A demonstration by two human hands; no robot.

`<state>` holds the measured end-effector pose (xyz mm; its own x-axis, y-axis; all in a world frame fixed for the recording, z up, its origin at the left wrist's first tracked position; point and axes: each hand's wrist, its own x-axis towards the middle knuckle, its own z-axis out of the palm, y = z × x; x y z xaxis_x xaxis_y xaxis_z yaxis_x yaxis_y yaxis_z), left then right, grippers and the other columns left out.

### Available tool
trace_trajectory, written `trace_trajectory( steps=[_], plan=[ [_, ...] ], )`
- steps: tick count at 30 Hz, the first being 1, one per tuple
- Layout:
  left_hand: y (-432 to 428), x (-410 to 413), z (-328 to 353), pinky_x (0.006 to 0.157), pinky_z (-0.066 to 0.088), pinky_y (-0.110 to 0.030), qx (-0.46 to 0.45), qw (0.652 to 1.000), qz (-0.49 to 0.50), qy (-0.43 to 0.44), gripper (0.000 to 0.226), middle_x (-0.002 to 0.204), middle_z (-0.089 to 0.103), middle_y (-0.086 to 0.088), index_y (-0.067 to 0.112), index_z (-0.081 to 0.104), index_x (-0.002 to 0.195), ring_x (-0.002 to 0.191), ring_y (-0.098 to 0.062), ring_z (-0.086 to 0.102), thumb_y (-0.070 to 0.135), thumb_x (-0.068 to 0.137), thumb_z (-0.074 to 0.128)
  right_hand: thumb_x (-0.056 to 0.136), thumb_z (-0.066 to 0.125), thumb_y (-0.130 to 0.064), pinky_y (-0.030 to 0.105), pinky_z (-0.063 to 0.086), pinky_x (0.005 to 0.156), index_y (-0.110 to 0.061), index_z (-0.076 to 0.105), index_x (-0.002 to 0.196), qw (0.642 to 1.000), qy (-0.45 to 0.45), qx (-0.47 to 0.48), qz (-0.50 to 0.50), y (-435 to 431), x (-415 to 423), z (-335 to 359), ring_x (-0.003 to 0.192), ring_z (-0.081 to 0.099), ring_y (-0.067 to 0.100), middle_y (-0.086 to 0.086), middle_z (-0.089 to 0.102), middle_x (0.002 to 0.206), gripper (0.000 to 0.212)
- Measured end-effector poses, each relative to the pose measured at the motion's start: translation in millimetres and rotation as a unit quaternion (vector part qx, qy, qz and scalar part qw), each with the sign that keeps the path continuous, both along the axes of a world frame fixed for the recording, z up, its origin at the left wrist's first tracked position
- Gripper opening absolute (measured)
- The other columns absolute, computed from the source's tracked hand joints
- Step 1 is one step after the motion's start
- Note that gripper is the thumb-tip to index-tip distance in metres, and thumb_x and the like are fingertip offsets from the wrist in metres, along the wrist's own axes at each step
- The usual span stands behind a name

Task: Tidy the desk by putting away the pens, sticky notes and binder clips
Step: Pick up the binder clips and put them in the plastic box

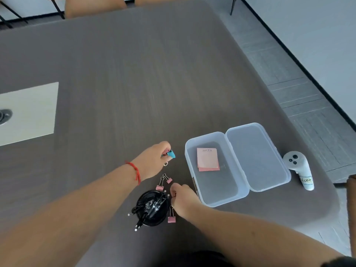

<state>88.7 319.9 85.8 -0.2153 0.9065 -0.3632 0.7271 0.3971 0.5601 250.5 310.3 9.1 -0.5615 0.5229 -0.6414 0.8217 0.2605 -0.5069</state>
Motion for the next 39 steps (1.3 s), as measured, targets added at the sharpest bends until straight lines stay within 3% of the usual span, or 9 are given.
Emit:
trace_trajectory(
  steps=[8,18,21,23,26,29,31,34,39],
  plan=[
    [80,106,-9,0.071,0.034,-0.028,-0.121,0.976,-0.174,0.042,0.017,0.109,0.06,-0.012,0.007,0.054,0.108,0.093,-0.032,0.056,0.014,0.093,0.052,0.082,0.06,-0.006,0.021,0.029,0.05,-0.024,0.038,0.08,0.993,0.115,0.016,0.038,-1,40,58,0.065,0.043,0.021,0.002,0.042,0.089,0.028],
    [105,124,-55,0.086,0.057,-0.039,-0.276,0.92,-0.248,0.123,0.035,0.114,0.068,-0.013,0.007,0.057,0.124,0.099,-0.033,0.068,0.016,0.09,0.058,0.091,0.045,-0.016,0.03,0.046,0.076,-0.029,0.057,0.107,0.986,0.047,0.089,-0.133,76,122,52,0.094,0.06,0.027,0.004,0.058,0.107,0.023],
    [105,128,-47,0.077,0.055,-0.034,-0.243,0.923,-0.265,0.138,0.041,0.112,0.062,-0.013,0.013,0.053,0.128,0.081,-0.029,0.065,0.015,0.087,0.06,0.092,0.043,-0.014,0.033,0.046,0.076,-0.028,0.055,0.114,0.986,0.006,0.134,-0.103,95,112,35,0.095,0.059,0.031,0.006,0.056,0.107,0.029],
    [104,125,-38,0.087,0.048,-0.034,-0.196,0.933,-0.261,0.15,0.047,0.128,0.054,-0.012,0.017,0.048,0.134,0.107,-0.032,0.058,0.015,0.088,0.057,0.089,0.044,-0.012,0.037,0.049,0.079,-0.03,0.05,0.118,0.99,-0.021,0.129,-0.047,104,101,20,0.096,0.06,0.033,0.008,0.056,0.111,0.035],
    [99,110,-20,0.086,0.044,-0.036,-0.113,0.956,-0.25,0.107,0.029,0.11,0.057,-0.007,0.014,0.061,0.112,0.113,-0.031,0.054,0.009,0.085,0.053,0.086,0.044,-0.011,0.041,0.051,0.083,-0.03,0.044,0.127,0.992,-0.064,0.11,0.009,109,87,9,0.097,0.06,0.033,0.011,0.057,0.112,0.045],
    [82,74,-7,0.089,0.046,-0.036,0.014,0.992,-0.1,0.069,0.023,0.107,0.061,-0.007,0.014,0.063,0.105,0.101,-0.026,0.057,0.008,0.086,0.051,0.088,0.049,-0.018,0.041,0.048,0.083,-0.026,0.04,0.13,0.983,-0.075,0.164,0.023,99,77,24,0.1,0.057,0.034,0.013,0.052,0.115,0.043],
    [66,44,-8,0.085,0.045,-0.034,0.074,0.994,0.015,0.082,0.02,0.103,0.062,-0.01,0.008,0.061,0.102,0.094,-0.028,0.058,0.004,0.087,0.048,0.09,0.049,-0.02,0.041,0.048,0.077,-0.017,0.046,0.121,0.964,0.035,0.264,0.02,80,66,45,0.091,0.058,0.032,0.012,0.054,0.108,0.031],
    [40,4,-30,0.084,0.046,-0.033,-0.061,0.989,0.045,0.127,0.021,0.11,0.064,-0.014,0.009,0.059,0.107,0.097,-0.032,0.06,0.01,0.087,0.053,0.092,0.048,-0.021,0.036,0.045,0.066,-0.012,0.053,0.109,0.959,0.18,0.196,0.097,33,48,68,0.085,0.06,0.031,0.01,0.059,0.101,0.02],
    [1,-4,-73,0.071,0.043,-0.028,-0.262,0.958,-0.065,0.098,0.046,0.117,0.057,-0.014,0.015,0.054,0.119,0.077,-0.026,0.059,0.027,0.079,0.072,0.092,0.052,-0.028,0.047,0.049,0.083,-0.008,0.042,0.122,0.978,-0.055,0.014,0.202,-25,32,25,0.107,0.057,0.04,0.017,0.048,0.12,0.037]
  ],
)
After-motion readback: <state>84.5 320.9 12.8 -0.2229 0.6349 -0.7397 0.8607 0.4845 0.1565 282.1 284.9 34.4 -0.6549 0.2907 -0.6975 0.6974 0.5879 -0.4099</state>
